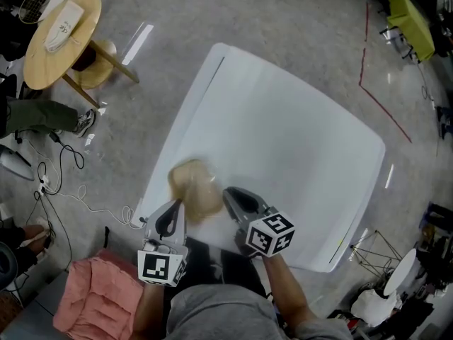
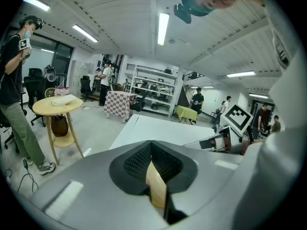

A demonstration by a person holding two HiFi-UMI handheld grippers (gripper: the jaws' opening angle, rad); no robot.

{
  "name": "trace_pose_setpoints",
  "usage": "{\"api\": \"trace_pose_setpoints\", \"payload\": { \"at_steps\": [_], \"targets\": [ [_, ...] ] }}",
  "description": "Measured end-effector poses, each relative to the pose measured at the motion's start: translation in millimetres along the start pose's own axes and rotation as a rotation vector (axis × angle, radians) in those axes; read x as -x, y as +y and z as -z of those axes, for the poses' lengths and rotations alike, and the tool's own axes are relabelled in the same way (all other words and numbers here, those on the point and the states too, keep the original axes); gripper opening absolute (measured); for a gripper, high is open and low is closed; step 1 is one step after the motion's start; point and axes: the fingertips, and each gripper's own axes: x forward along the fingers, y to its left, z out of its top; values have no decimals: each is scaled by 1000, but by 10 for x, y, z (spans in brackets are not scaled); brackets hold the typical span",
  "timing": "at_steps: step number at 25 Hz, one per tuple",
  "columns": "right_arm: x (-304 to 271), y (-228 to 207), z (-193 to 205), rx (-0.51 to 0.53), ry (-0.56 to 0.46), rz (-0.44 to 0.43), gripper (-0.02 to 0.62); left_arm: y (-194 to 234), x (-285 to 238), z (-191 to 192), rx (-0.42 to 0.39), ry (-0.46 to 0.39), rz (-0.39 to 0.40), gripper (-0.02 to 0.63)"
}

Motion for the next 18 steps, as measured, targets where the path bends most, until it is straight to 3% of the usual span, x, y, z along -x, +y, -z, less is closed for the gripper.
{"api": "trace_pose_setpoints", "payload": {
  "at_steps": [18],
  "targets": [
    [231,289,-154,20,-71,-18,37,-102,255,-228,-32,-50,-2,11]
  ]
}}
